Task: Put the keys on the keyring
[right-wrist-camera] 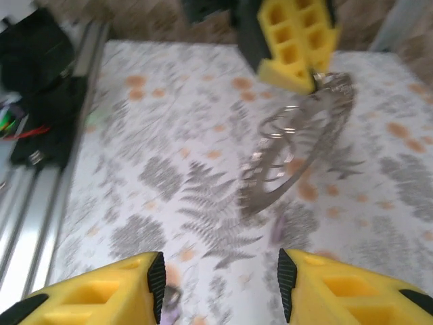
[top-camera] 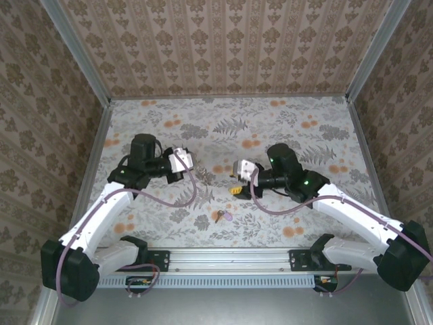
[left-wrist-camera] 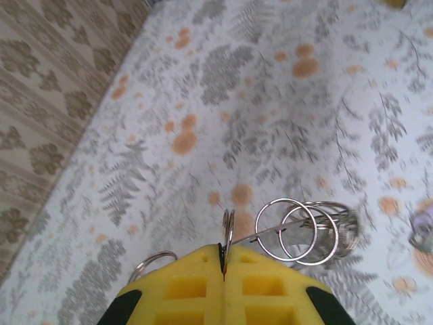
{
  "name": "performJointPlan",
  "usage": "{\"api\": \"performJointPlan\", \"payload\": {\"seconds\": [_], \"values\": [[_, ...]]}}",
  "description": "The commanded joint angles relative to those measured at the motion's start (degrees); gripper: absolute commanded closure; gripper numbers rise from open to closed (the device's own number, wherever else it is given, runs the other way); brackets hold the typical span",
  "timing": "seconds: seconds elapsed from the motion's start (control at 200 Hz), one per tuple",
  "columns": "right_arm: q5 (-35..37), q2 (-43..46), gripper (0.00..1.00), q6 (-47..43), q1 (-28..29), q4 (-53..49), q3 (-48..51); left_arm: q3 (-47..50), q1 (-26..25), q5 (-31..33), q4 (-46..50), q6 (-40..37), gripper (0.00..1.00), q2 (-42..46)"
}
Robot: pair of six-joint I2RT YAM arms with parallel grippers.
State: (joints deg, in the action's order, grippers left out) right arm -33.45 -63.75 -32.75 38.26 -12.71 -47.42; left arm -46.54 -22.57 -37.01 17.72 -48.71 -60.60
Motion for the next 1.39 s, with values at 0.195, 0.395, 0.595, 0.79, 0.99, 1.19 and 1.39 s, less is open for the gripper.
{"api": "performJointPlan", "payload": {"seconds": [0.195,0.395,0.595,0.79,0.99,1.19,1.39], "values": [[3.9,-7.4,0.52,-15.4,6.0,-11.3,0.2,2.7,2.6,6.4,3.0,-3.3,1.0,0.8],[18.9,-8.5,0.55,-22.1,10.9,-2.6,7.4,4.6,2.7,8.8,0.9,-0.5,1.0,2.0],[21.6,-14.7,0.58,-30.6,9.9,4.5,8.3,5.4,0.5,8.0,-1.5,1.7,1.0,1.5],[17.0,-24.3,0.6,-30.7,10.2,5.0,4.1,6.0,-1.4,9.3,-1.2,1.2,1.0,1.8],[17.0,-29.5,0.67,-30.4,10.5,5.9,1.8,6.4,-1.9,9.7,-1.3,0.8,1.0,1.8],[14.5,-30.7,0.68,-30.3,10.7,6.0,1.3,6.6,-1.9,9.8,-1.6,0.7,1.0,1.6],[15.2,-32.2,0.77,-30.4,10.6,5.1,0.8,7.1,-2.0,9.0,-1.6,-0.3,1.0,1.7]]}}
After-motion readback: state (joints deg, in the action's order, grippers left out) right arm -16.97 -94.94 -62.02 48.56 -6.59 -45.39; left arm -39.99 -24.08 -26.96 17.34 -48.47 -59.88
